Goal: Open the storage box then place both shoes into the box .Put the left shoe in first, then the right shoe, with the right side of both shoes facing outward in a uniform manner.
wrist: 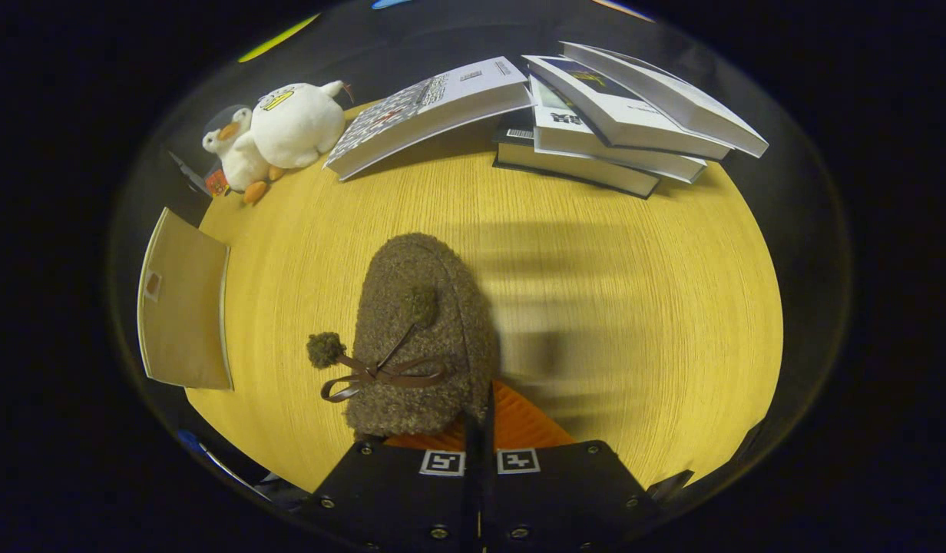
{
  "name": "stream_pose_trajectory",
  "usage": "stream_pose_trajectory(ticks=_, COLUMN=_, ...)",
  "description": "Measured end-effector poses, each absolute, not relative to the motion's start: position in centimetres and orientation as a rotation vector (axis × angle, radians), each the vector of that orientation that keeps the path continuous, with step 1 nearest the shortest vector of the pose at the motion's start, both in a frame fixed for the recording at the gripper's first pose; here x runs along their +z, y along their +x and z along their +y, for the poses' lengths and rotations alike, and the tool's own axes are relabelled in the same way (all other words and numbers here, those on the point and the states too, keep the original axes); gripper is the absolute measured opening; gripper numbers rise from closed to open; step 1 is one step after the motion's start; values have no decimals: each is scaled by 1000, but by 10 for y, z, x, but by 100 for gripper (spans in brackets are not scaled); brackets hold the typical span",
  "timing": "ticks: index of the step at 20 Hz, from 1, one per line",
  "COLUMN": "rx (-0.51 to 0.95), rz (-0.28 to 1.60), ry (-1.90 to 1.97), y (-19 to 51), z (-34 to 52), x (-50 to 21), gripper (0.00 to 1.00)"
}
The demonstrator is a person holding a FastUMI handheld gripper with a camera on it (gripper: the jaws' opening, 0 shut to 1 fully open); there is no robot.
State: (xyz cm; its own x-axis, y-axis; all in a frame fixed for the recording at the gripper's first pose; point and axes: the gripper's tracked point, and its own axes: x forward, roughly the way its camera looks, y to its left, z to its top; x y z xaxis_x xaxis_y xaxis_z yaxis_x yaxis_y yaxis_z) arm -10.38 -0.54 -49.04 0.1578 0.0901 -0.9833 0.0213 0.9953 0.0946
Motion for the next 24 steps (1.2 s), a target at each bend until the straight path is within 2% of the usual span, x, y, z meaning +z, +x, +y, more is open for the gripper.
stream_pose_trajectory(ticks=5, rx=134, rz=1383, ry=185, y=-86, z=33, x=-440, gripper=1)
stream_pose_trajectory(ticks=13, rx=410, rz=1258, ry=13, y=-47, z=151, x=-349, gripper=1)
stream_pose_trajectory(ticks=24, rx=694, rz=1206, ry=-124, y=-50, z=301, x=-305, gripper=1)
